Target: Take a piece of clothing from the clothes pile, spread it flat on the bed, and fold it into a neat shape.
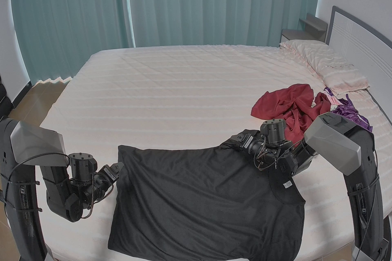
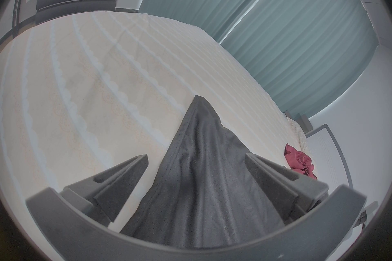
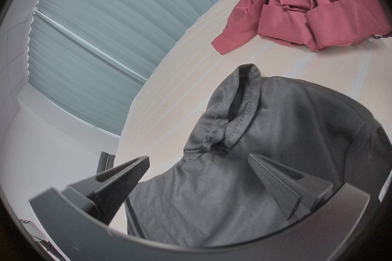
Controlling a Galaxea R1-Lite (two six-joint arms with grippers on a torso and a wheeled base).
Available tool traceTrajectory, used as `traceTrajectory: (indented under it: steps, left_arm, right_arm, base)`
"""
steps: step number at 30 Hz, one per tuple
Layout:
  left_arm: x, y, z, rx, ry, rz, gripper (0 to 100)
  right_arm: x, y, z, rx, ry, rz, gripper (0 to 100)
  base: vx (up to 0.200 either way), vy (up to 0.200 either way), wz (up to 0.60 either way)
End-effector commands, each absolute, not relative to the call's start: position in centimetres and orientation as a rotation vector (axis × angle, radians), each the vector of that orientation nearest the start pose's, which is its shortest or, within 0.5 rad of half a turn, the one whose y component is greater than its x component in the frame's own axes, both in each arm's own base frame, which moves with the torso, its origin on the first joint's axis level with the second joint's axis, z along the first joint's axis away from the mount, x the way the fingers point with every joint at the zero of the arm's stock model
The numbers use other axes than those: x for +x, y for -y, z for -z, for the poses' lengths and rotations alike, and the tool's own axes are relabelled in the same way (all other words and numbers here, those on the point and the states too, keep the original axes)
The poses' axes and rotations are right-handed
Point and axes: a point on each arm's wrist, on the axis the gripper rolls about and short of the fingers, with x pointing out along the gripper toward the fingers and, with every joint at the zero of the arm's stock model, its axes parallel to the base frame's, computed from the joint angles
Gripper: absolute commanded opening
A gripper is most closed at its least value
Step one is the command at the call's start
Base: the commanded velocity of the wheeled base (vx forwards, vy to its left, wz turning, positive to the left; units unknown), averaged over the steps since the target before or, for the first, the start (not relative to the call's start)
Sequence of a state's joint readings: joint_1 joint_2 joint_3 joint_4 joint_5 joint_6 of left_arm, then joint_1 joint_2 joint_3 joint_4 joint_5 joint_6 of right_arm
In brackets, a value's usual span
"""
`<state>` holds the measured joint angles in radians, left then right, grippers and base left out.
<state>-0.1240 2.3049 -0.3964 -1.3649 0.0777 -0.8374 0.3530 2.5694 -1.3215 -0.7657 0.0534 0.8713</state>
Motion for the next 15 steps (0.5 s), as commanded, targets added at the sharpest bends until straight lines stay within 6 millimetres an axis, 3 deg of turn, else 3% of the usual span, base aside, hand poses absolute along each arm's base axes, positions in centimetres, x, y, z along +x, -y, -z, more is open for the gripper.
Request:
traceTrajectory:
  steps: [1, 15]
  left_arm:
    - [29.9, 3.6, 2.4, -0.761, -0.537, -0.187, 100]
    - [29.9, 3.6, 2.5, -0.759, -0.540, -0.191, 100]
  right_arm:
    - [44.8, -16.9, 3.4, 0.770, -0.613, -0.175, 100]
    - [46.8, -17.6, 4.8, 0.745, -0.641, -0.160, 100]
  base:
    - [0.000, 0.000, 0.00]
    - [0.000, 0.000, 0.00]
